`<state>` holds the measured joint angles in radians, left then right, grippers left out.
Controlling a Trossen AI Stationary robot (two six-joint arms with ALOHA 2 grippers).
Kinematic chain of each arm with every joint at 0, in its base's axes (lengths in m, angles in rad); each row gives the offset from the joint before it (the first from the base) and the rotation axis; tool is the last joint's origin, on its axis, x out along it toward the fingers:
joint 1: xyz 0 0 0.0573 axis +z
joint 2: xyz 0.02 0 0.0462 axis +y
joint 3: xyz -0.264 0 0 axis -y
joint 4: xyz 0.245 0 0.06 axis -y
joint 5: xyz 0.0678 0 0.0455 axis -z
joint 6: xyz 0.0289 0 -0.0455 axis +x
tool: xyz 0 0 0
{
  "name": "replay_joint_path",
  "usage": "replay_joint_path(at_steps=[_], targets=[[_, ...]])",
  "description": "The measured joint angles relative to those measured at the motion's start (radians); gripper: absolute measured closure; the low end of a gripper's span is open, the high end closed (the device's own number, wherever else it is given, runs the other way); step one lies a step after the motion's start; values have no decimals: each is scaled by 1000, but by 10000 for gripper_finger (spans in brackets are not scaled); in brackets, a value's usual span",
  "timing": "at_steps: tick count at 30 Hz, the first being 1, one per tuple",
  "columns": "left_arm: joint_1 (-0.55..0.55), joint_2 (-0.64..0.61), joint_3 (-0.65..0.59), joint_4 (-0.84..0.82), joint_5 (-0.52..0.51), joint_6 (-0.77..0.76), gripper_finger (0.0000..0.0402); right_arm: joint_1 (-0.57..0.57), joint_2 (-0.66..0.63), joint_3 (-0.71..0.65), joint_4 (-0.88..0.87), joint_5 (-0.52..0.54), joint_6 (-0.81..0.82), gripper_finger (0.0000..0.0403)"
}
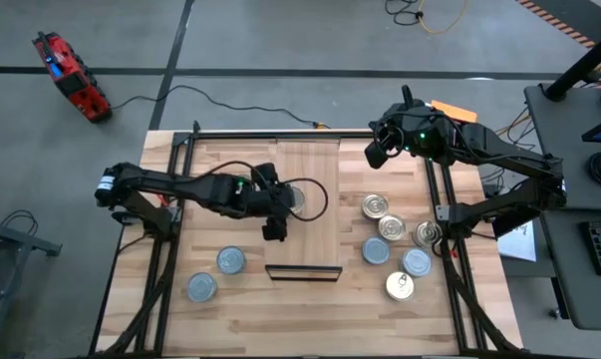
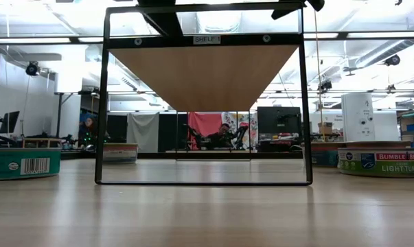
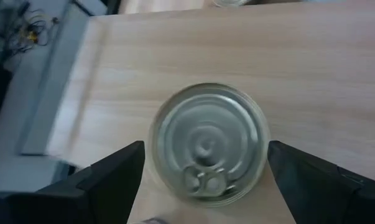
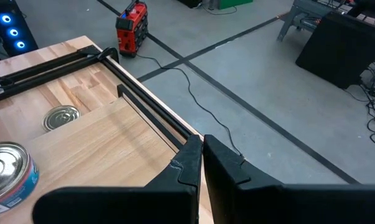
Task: Stack canned seafood by type on shelf
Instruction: Put the blue-pink tuna can on the shelf
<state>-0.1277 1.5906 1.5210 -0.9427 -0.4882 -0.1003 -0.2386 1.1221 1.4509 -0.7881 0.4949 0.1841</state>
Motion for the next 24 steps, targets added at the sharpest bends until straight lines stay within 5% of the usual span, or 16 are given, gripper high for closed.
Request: replay_joint_path(at_steps=[8, 12, 16, 19, 24], targets=[[56, -39, 98, -19, 76, 11, 113, 0, 0, 0, 0, 2, 0, 394], [119, -69, 100, 53, 297, 9, 175, 0, 0, 0, 0, 2, 3, 394], [162, -65, 74, 86, 555, 66, 282, 0, 0, 0, -1, 2, 24, 394], [162, -47, 50, 85, 523, 125, 373, 0, 0, 0, -10, 1, 28, 394], [169, -37, -1, 96, 465, 136, 392, 0, -1, 0, -54, 1, 52, 394]])
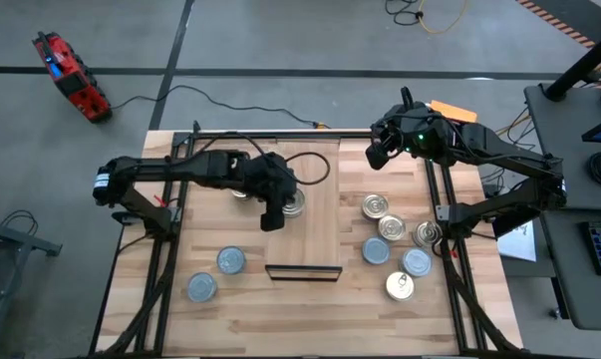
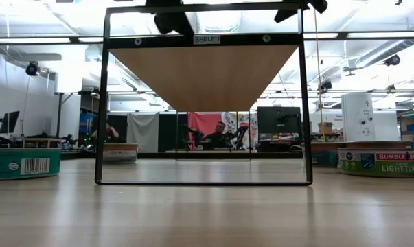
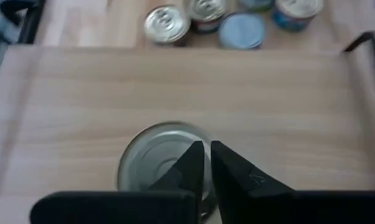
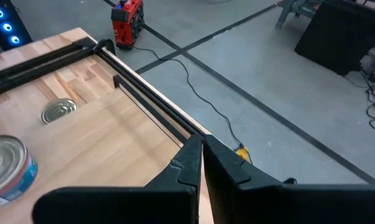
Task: Stack canned seafood by type on shelf
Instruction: Put the blue-pink tuna can on the shelf
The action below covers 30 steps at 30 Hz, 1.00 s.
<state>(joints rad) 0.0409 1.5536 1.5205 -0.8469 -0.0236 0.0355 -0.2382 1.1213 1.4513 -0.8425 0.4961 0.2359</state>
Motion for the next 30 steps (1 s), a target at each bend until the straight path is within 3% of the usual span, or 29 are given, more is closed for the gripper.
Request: replay_joint_path(at_steps=[16, 30], targets=[[2, 0, -119, 81, -24, -44, 401, 0, 0, 0, -14, 0, 0, 394], [27, 0, -156, 114, -241, -101, 402, 0, 0, 0, -13, 2, 17, 394]])
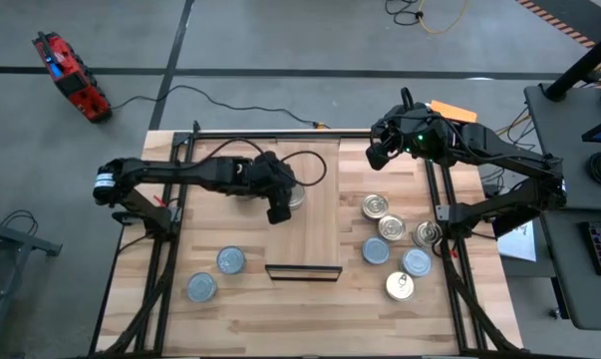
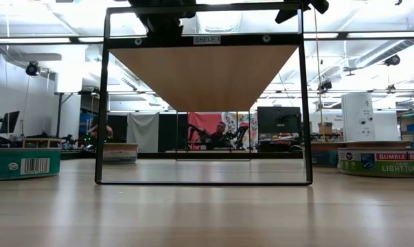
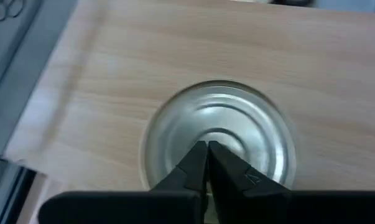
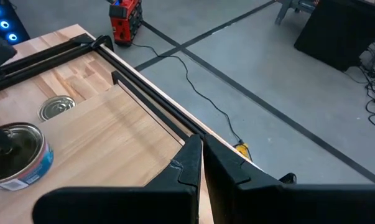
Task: Stack canned seafood by type on shelf
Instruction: Put the blue-pink tuna can on the shelf, then put the green tuna can on the shelf
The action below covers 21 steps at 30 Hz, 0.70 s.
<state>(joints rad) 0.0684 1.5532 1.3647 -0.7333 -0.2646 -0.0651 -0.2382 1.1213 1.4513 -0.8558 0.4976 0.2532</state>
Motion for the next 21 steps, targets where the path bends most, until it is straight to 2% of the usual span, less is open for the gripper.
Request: replay_joint_path(at_steps=[12, 17, 21], targets=[[59, 16, 7, 11, -15, -5, 401, 0, 0, 0, 0, 1, 17, 394], [61, 15, 52, 10, -16, 14, 401, 0, 0, 0, -1, 1, 17, 394], [61, 10, 124, -73, -16, 30, 401, 0, 0, 0, -2, 1, 17, 394]])
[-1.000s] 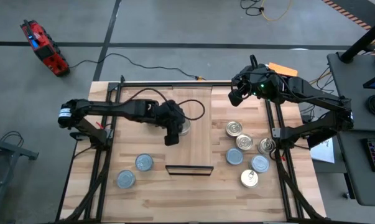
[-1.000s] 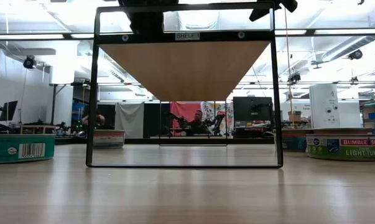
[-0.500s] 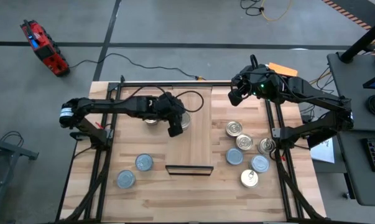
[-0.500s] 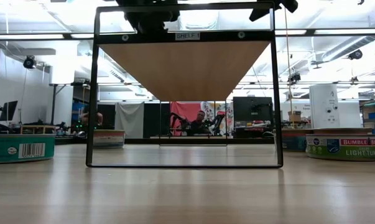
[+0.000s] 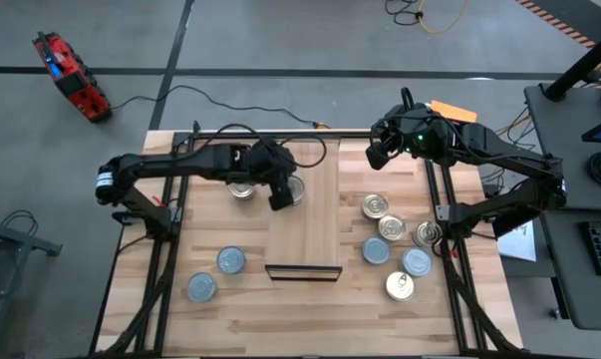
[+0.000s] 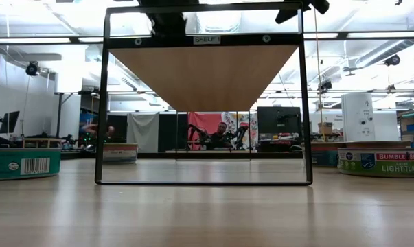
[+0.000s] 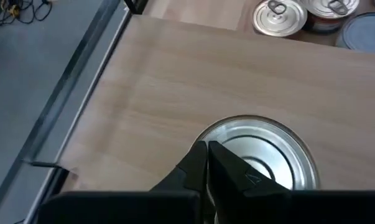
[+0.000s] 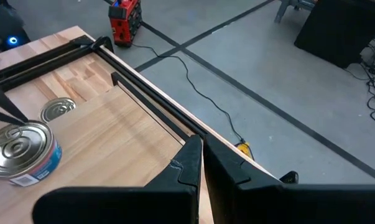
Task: Stack canned seafood by type on shelf
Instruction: Put the green tuna can on the shelf
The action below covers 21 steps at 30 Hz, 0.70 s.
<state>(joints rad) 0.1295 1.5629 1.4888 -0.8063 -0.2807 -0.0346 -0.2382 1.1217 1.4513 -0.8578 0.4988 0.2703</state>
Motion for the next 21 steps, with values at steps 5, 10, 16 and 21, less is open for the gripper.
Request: replay_joint_path(at_steps=[5, 10, 16, 21], targets=[[0, -22, 106, -128, 3, 42, 401, 0, 0, 0, -42, -7, 35, 394], [4, -90, 133, -137, 168, 55, 401, 0, 0, 0, -180, -92, 164, 394], [3, -215, 72, 17, 320, 42, 401, 0, 0, -13, -354, -187, 331, 394], [3, -301, 5, 196, 316, 38, 401, 1, 0, -64, -411, -334, 456, 394]])
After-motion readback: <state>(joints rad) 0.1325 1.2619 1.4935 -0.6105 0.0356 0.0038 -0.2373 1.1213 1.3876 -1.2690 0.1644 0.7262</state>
